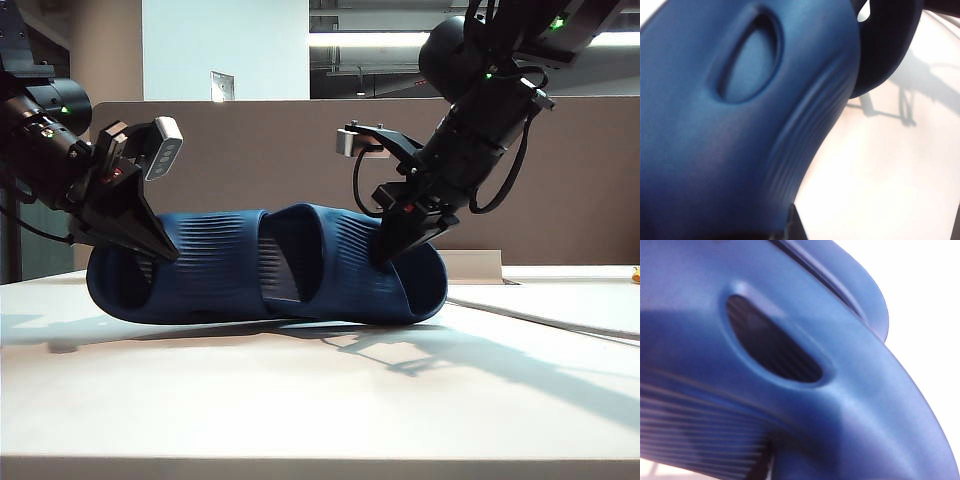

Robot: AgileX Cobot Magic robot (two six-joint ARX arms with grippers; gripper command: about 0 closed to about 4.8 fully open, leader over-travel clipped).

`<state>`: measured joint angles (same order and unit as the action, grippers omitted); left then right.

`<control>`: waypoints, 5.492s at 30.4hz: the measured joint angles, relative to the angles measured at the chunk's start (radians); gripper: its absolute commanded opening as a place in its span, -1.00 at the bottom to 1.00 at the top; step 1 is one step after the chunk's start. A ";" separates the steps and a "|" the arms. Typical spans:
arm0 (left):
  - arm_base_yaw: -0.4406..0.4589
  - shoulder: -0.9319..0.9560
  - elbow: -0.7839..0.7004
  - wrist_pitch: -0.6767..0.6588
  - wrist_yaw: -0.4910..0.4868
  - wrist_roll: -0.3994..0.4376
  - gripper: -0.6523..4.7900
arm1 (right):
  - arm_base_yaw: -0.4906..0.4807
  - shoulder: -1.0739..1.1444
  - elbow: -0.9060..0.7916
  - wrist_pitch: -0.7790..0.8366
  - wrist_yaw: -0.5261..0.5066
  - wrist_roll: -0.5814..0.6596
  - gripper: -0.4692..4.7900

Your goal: Interlock the pair of blue slippers on the table with their fronts facing up.

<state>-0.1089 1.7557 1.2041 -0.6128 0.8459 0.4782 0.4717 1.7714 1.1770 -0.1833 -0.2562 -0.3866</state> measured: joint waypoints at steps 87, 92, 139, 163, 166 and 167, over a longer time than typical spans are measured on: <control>0.080 0.033 0.000 0.050 0.067 -0.204 -0.78 | -0.094 -0.727 -0.091 -0.161 0.105 0.330 0.57; 0.080 0.055 0.000 0.087 0.065 -0.265 -0.78 | -0.094 -0.883 -0.230 -0.182 0.125 0.330 0.57; 0.039 0.124 0.002 0.224 0.092 -0.651 0.05 | -0.093 -1.156 -0.468 -0.156 0.148 0.352 0.56; 0.180 -0.417 0.001 0.081 0.154 -0.462 0.38 | -0.093 -1.156 -0.469 -0.200 0.123 0.359 0.57; 0.180 -0.552 0.001 0.094 0.092 -0.454 0.38 | -0.093 -1.156 -0.468 -0.200 0.123 0.373 0.57; 0.180 -0.591 0.001 0.095 0.072 -0.453 0.38 | -0.093 -1.156 -0.469 -0.201 0.123 0.380 0.57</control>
<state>0.0715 1.1652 1.2053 -0.5179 0.9176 0.0254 0.3786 0.6151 0.7082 -0.3840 -0.1329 -0.0071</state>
